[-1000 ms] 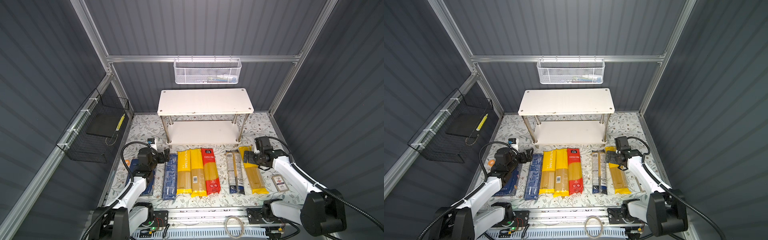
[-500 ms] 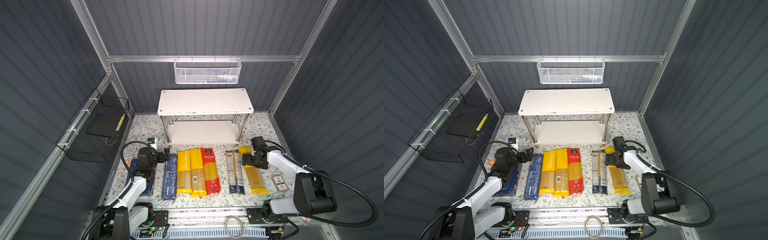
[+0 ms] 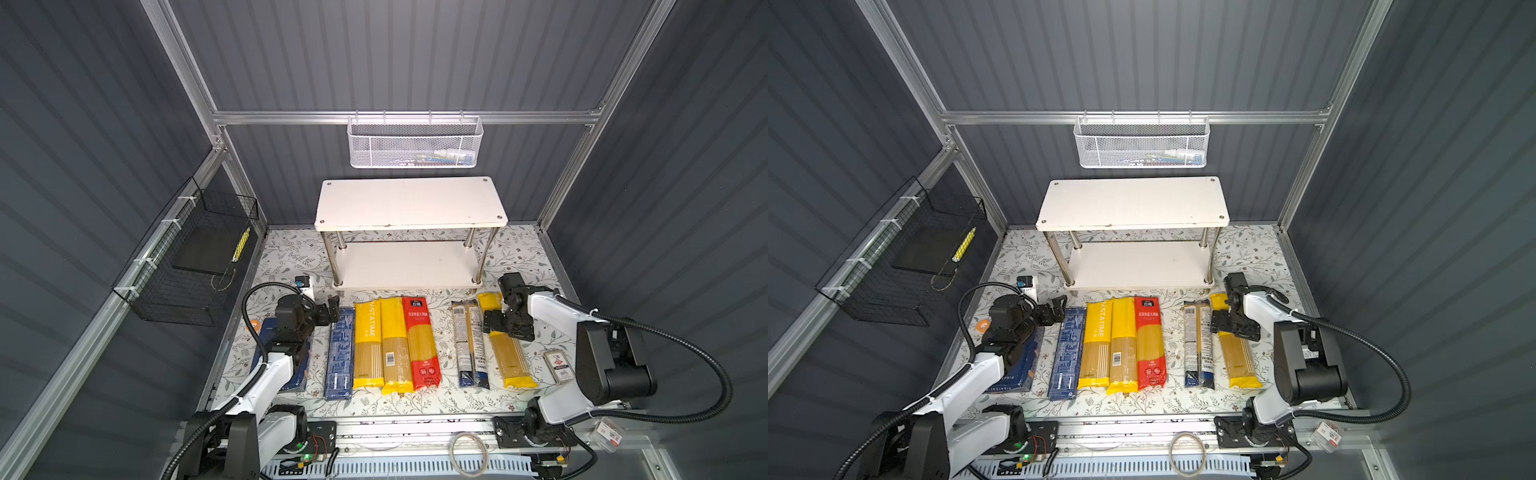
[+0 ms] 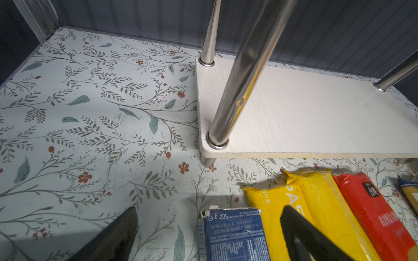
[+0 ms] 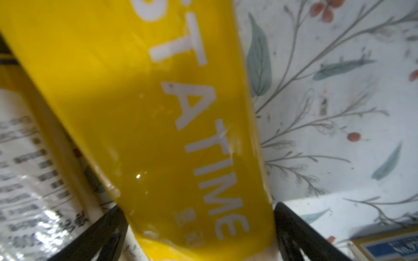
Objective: Arrange pasta packages on shelves
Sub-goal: Pick up the pasta bag from the middle-right of the table.
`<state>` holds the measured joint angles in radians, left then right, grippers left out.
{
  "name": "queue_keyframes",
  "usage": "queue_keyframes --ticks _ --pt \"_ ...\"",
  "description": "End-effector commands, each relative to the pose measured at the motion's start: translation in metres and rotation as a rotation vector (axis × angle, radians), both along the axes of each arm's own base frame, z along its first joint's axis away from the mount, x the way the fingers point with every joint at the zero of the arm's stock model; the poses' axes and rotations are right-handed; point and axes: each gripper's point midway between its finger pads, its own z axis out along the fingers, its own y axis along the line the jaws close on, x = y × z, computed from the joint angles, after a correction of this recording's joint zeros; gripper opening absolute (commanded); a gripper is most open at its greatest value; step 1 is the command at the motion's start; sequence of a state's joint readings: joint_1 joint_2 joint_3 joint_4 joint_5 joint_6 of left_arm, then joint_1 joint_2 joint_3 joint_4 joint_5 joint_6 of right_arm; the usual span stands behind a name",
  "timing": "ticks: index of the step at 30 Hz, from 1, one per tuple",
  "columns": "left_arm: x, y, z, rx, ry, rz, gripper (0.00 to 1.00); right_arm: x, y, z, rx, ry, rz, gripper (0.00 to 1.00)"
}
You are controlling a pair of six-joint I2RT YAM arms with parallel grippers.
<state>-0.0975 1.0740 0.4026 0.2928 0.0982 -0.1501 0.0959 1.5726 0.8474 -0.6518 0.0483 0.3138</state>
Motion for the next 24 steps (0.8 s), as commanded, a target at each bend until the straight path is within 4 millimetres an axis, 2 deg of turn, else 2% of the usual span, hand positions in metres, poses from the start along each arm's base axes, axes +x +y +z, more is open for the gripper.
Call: queue_keyframes --ticks 1,6,9,15,24 --pt "0.002 -0.002 0.004 0.009 -0.014 -0.014 0.99 -0.006 0.002 -0.005 0.025 0.037 -0.020 0.99" --pt "0.002 -0.002 0.005 0.009 -0.015 -0.014 0.99 -0.010 0.004 -0.007 0.040 0.055 -0.033 0.99" --pt "0.003 -0.003 0.004 0.009 -0.009 -0.015 0.99 -0.014 0.015 -0.003 0.097 0.038 -0.066 0.99" --pt "0.004 -0.003 0.002 0.010 0.006 -0.015 0.99 -0.031 0.006 0.005 0.047 0.041 -0.087 0.99" --pt "0.004 -0.004 0.002 0.009 0.005 -0.022 0.99 -0.025 0.011 -0.002 0.074 0.056 -0.056 0.99"
